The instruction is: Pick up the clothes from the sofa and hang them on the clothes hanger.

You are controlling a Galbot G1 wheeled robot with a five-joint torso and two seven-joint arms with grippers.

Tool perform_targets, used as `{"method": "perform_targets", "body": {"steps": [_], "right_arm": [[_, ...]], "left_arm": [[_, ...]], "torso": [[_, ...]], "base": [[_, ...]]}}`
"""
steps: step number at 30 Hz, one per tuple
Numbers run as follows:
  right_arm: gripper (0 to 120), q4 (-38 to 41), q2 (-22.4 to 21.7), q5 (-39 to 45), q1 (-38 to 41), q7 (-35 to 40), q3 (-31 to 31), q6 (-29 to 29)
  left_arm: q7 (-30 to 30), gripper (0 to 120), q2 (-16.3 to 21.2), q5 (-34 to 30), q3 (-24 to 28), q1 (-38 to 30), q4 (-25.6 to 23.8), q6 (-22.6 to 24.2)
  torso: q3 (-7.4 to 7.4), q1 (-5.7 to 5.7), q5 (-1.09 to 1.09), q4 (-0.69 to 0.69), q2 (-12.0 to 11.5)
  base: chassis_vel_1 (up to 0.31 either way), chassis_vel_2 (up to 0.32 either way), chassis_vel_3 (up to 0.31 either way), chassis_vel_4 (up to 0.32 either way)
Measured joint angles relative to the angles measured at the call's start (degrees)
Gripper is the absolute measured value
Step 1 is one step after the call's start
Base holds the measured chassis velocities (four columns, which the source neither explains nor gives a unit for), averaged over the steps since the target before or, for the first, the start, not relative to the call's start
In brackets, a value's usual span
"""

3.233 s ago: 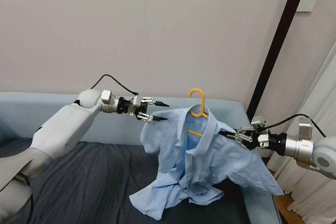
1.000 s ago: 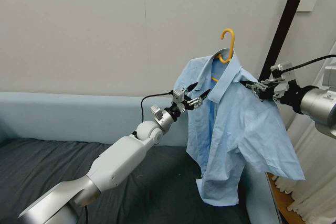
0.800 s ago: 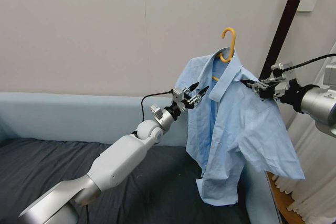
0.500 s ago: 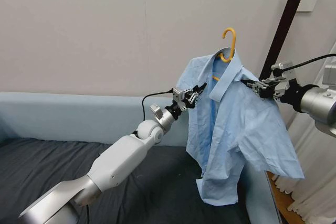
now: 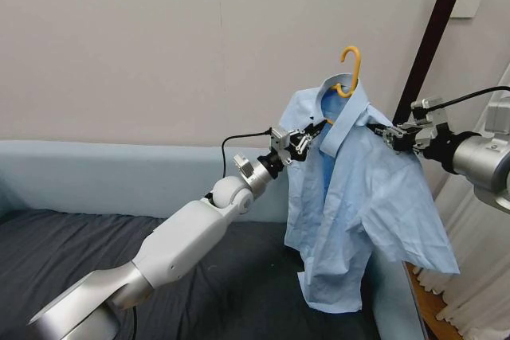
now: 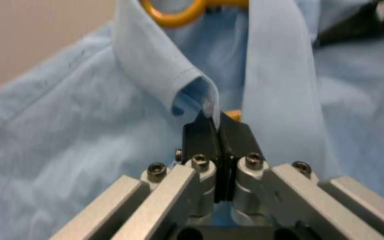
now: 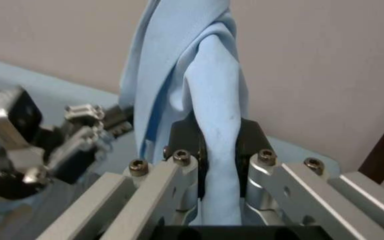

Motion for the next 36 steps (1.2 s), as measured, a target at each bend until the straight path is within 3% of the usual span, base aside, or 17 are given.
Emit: {"method": "perform_targets", "body": {"steps": [7, 11, 20, 29, 36], "right_arm": [[8, 0.0, -0.2, 3.4, 0.9, 1.2, 0.2, 1.9], [8, -1.0, -0.3, 5.2, 3.7, 3.4, 0.2, 2.9], [8, -1.1, -4.4, 6.4, 7.2, 6.8, 0.6, 0.3], [8, -0.5, -10.2, 11.0, 12.3, 13.1, 0.7, -2.5], [8, -1.5, -12.6, 12.4, 13.2, 17.9, 0.9, -2.5]], "left_arm": [[-6.8, 0, -0.4, 2.9, 0.7, 1.0, 0.6, 0.0], [-11.6, 19, 0.9, 3.5, 1.0, 1.8, -0.7, 0.0], [-13.4, 47, 3.5, 3.6, -1.2, 5.2, -2.6, 0.1], [-13.4, 84, 7.8, 6.8, -10.0, 16.9, -6.4, 0.1], [-13.1, 100, 10.3, 7.8, -15.2, 21.9, -9.7, 0.0]], "torso": [[0.00, 0.00, -0.01, 0.01, 0.0], [0.00, 0.00, 0.00, 0.02, 0.0], [0.00, 0.00, 0.00, -0.01, 0.0], [0.00, 0.00, -0.03, 0.02, 0.0], [0.00, 0.00, 0.00, 0.01, 0.0]], "base": [[0.000, 0.000, 0.000, 0.000], [0.000, 0.000, 0.000, 0.000], [0.000, 0.000, 0.000, 0.000], [0.000, 0.000, 0.000, 0.000], [0.000, 0.000, 0.000, 0.000]]}}
